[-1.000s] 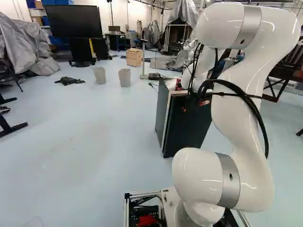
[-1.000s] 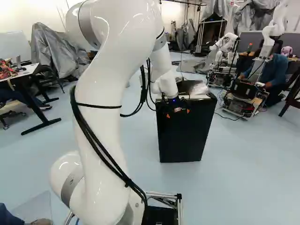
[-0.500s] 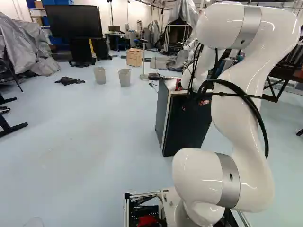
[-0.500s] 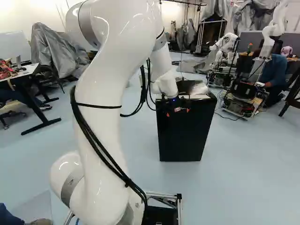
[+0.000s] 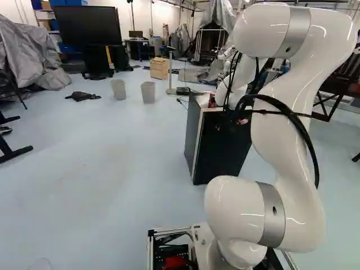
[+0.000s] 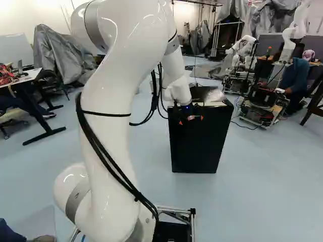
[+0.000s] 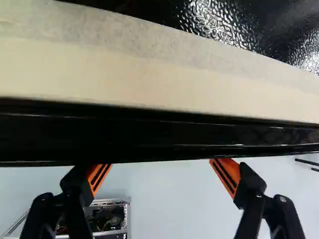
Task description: Grab a drink from the fridge
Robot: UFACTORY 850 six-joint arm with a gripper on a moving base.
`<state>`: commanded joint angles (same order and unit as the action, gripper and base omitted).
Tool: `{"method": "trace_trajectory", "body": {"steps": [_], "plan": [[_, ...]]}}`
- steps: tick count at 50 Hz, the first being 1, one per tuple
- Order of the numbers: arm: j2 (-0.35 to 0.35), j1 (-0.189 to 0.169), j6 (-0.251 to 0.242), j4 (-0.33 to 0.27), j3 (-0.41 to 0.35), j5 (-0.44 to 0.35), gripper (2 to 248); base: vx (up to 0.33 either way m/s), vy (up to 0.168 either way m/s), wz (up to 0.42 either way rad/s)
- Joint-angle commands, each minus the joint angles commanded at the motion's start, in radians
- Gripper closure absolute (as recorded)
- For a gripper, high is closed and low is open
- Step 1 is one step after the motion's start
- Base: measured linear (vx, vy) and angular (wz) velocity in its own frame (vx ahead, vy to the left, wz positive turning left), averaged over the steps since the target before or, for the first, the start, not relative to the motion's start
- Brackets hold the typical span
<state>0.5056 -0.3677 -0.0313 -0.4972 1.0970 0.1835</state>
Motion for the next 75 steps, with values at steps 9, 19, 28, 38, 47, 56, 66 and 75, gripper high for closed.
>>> {"method": "trace_trajectory", "body": {"steps": [9,19,28,38,47,56,66,75], "plan": [[0.000,0.000,0.000,0.000,0.000,0.000,3,0.000,0.000,0.000],[-0.010,-0.003,0.000,0.000,-0.014,0.000,3,0.000,0.000,0.000],[-0.038,-0.011,0.000,0.000,-0.053,0.000,3,0.000,0.000,0.000],[-0.073,-0.019,0.000,0.000,-0.102,-0.008,3,0.000,0.000,0.000],[-0.107,-0.024,0.000,0.000,-0.148,-0.044,3,0.000,0.000,0.000],[-0.143,-0.028,0.000,0.000,-0.195,-0.107,3,0.000,0.000,0.000],[-0.183,-0.033,0.000,0.014,-0.247,-0.203,3,0.000,0.000,0.000],[-0.221,-0.038,0.000,0.047,-0.294,-0.296,3,0.000,0.000,0.000]]}}
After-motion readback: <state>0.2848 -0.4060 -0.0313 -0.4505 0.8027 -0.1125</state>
